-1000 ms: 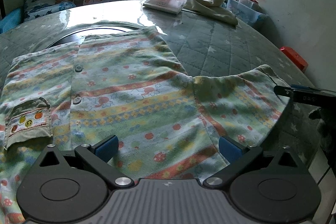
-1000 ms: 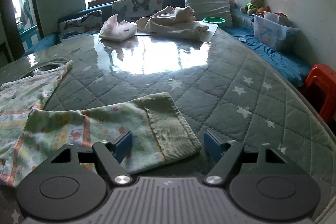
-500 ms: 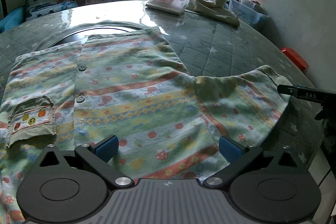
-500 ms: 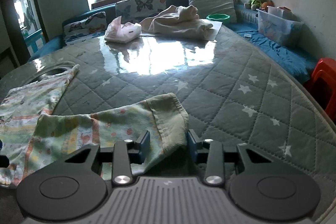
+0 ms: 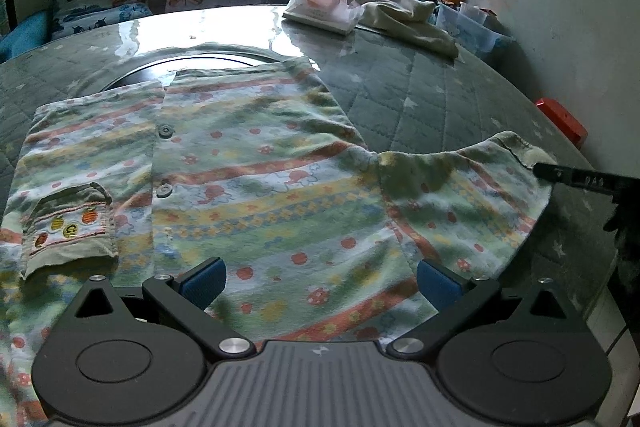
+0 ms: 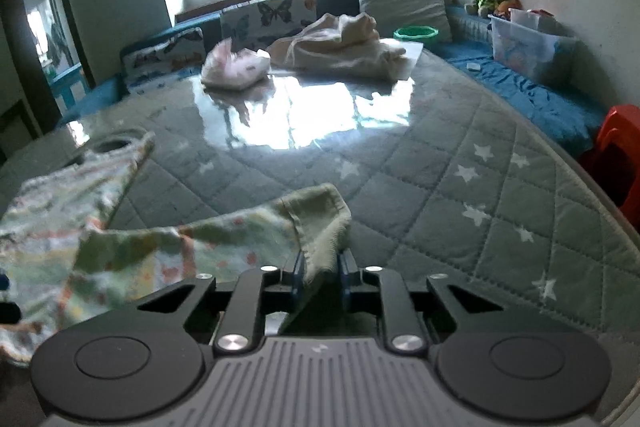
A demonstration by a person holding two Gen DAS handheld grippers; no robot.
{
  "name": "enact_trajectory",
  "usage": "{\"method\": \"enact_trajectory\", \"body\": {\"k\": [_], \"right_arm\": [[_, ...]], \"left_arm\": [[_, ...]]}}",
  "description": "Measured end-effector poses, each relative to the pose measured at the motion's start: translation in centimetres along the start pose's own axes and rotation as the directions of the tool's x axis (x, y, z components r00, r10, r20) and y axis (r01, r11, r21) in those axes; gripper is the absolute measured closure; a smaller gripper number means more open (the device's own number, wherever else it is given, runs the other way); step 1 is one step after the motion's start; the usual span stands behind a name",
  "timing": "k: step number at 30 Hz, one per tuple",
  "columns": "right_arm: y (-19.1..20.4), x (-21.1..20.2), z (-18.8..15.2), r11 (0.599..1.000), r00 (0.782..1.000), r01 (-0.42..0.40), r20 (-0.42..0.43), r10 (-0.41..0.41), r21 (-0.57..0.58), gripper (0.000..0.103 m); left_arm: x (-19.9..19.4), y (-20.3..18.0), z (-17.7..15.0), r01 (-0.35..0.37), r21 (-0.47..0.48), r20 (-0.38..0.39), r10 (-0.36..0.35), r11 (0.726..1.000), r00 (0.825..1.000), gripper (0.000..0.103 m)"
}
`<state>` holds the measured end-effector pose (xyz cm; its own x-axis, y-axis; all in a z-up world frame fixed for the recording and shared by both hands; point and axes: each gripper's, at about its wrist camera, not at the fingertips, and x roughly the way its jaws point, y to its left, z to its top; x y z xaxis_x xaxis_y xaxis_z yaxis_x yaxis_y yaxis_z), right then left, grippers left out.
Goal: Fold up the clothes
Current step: 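Grasp the ribbed sleeve cuff with the right gripper and lift it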
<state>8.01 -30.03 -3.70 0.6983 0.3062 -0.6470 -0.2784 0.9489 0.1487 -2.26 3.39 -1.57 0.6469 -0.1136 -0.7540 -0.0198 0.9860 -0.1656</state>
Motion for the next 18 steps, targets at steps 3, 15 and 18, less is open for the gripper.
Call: {"method": "enact_trajectory", "body": {"k": [3,15,18], "right_arm": [[0.7,-1.1,0.8,0.999,0.998,-0.053,0.032,0.052,0.01,0.091],[10.8,-4.9,5.8,0.915,0.916,-0.383,0.073,0.394,-0.127,0.091],[14.2,-4.9,6.4,0.877,0.885,-0.448,0.05,0.463,-0.173,0.091]], "left_arm": [[-0.7,0.7,0.0,-0.008,-0.01,0.015,0.008,1.0,1.0,0.0],[-4.2,6.3,-0.2,-0.063,-0.141,0.1,0.077,0.988,0.992,0.0],[-4.8,8.1,-0.6,-0.075,-0.187,0.111,0.097,0.979,0.989,0.0]]}}
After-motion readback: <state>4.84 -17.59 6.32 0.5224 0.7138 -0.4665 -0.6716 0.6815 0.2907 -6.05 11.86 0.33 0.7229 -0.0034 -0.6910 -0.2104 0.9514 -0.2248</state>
